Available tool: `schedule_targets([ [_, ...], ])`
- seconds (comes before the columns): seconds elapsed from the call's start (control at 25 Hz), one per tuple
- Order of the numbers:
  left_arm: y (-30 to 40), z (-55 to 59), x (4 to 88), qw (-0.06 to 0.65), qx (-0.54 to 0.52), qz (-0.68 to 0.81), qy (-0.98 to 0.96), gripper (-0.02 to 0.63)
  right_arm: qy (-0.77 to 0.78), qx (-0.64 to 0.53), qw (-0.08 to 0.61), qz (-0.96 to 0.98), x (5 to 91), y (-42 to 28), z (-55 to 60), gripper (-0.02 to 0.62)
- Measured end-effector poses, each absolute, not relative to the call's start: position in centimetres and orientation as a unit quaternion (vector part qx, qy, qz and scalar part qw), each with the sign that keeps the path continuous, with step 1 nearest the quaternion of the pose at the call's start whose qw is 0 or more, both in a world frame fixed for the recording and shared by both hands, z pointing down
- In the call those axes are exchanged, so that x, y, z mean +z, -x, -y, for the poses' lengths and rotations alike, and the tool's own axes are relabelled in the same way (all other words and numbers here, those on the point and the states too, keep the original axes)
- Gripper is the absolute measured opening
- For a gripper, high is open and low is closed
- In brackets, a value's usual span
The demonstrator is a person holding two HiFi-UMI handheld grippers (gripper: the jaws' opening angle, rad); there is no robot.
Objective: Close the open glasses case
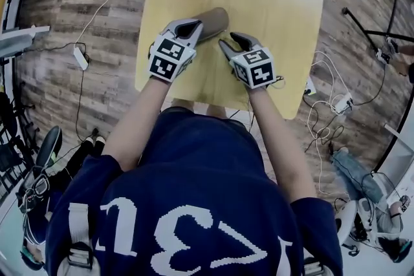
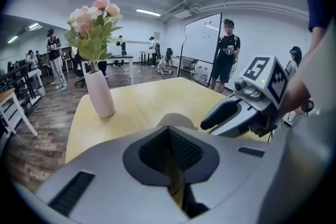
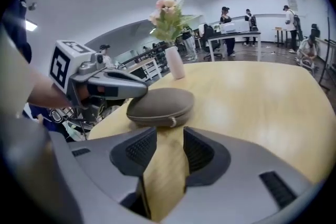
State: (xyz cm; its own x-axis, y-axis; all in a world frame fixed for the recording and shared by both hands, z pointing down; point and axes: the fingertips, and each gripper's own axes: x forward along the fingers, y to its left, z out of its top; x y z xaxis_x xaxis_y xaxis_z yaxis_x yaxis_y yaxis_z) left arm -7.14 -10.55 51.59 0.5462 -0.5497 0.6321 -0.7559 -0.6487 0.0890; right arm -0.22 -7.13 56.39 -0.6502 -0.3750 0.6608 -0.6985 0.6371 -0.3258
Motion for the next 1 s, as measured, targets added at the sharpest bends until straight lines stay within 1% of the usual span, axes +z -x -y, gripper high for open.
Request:
schedule_targets([
  [0.12,6.8,10.7,51.8,0.172,0.277,0.382,-0.865,0.012,-0.324,0.285,0.288,0.855,56.9,-1.5,8.9,0.167],
  [0.28,6.9,10.5,51.7,0.179,0.257,0.381,-0.870,0.012,-0.293,0.264,0.320,0.861,57.4,0.0,9.2,0.166],
  [0.32,6.9,10.5,51.6,0.182,0.255,0.382,-0.869,0.012,-0.288,0.266,0.326,0.860,57.5,0.3,9.0,0.147],
  [0.4,6.8,10.5,51.6,0.187,0.253,0.382,-0.869,0.012,-0.287,0.268,0.330,0.858,57.5,0.4,8.8,0.087],
  [0.44,6.7,10.5,51.5,0.187,0.252,0.382,-0.869,0.012,-0.288,0.267,0.329,0.859,57.4,0.4,8.8,0.078],
  [0.48,6.7,10.5,51.6,0.187,0.252,0.382,-0.869,0.012,-0.288,0.265,0.328,0.860,57.4,0.3,8.8,0.032],
  [0.64,6.8,10.4,51.8,0.184,0.256,0.378,-0.871,0.012,-0.281,0.249,0.333,0.865,57.2,-0.4,9.0,0.025],
  [0.84,6.7,10.6,51.7,0.180,0.257,0.376,-0.872,0.012,-0.272,0.258,0.348,0.859,57.2,-0.8,9.9,0.023],
  [1.0,6.7,10.7,51.8,0.185,0.253,0.379,-0.871,0.012,-0.297,0.274,0.335,0.852,57.7,-1.8,11.3,0.023],
])
